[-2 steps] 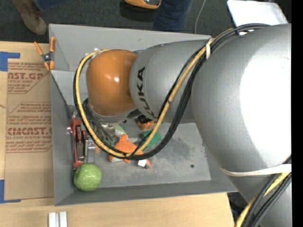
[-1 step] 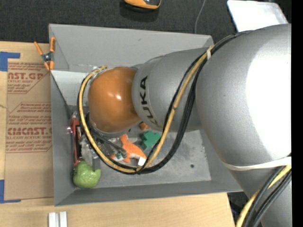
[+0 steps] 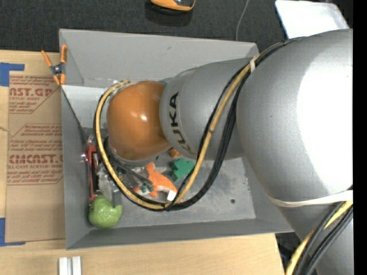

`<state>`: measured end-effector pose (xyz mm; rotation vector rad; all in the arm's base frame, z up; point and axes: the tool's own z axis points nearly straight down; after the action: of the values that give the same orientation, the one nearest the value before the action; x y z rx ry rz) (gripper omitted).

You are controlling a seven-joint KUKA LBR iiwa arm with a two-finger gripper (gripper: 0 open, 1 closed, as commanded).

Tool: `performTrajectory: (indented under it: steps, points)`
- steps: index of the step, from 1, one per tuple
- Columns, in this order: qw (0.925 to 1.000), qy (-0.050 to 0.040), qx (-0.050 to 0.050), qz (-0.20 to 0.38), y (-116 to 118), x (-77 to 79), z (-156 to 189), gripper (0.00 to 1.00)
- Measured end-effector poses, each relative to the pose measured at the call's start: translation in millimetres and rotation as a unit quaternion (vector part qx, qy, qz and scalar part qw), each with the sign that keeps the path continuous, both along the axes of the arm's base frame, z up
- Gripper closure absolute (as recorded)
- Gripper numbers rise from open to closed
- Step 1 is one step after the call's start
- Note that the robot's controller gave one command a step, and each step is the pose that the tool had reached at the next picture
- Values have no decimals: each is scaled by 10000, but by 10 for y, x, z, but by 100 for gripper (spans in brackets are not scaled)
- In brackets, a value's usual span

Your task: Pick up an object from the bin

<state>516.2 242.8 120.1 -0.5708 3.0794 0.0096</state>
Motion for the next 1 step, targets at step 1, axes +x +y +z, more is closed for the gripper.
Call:
performTrajectory:
  steps: [1]
  points:
    - [9935,7,19,-1142,-285,304,269,100]
